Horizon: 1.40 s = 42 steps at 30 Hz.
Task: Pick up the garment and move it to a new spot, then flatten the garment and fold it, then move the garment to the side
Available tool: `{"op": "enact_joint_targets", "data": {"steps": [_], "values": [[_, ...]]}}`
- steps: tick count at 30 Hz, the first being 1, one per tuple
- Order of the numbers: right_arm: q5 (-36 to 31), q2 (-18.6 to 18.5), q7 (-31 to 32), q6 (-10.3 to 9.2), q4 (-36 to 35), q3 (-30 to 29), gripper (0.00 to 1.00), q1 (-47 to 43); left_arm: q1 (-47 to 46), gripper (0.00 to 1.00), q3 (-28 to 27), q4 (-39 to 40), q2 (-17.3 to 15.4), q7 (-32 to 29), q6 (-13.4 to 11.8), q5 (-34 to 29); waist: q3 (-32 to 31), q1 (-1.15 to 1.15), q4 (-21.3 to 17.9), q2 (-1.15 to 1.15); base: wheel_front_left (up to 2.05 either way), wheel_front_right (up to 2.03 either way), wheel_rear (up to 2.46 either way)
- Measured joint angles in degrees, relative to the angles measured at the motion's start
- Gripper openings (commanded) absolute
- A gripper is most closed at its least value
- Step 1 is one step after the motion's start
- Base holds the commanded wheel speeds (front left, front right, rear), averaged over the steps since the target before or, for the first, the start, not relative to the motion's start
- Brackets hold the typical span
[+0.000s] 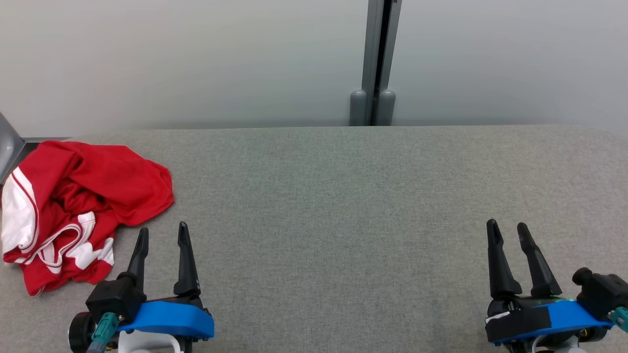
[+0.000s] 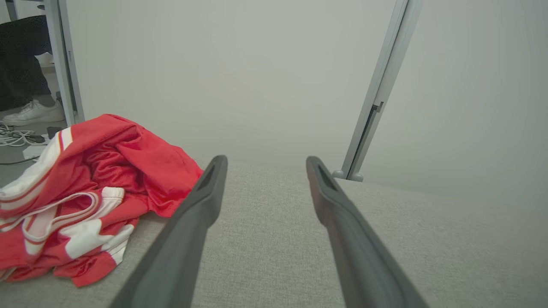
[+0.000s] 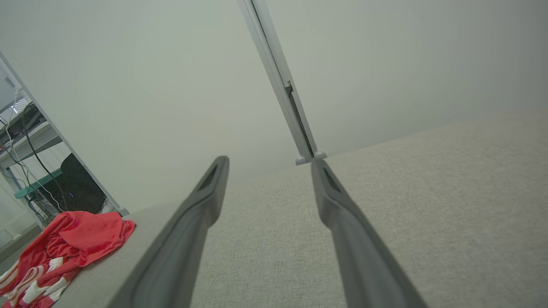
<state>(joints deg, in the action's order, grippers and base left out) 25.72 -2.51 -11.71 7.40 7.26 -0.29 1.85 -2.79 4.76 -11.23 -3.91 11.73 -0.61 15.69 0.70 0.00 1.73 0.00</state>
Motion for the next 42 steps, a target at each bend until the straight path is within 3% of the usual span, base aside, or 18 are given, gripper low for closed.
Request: {"op": "enact_joint_targets", "data": {"steps": [30,42], "values": [[-13.00,-0.13,-3.25,0.01,2.07,0.15,1.00,-0.03,-0.20,1.00,1.96,-1.80,-0.98,2.70,-2.13,-10.76,-0.02,0.00,0.69,0.00,0.00,0.00,0.00],[-13.23,-0.15,-3.33,0.01,3.49,0.12,1.00,-0.01,-0.54,1.00,2.38,-1.92,-1.23,1.47,-2.23,-10.03,-0.10,0.00,0.87,0.00,0.00,0.00,0.00]]}}
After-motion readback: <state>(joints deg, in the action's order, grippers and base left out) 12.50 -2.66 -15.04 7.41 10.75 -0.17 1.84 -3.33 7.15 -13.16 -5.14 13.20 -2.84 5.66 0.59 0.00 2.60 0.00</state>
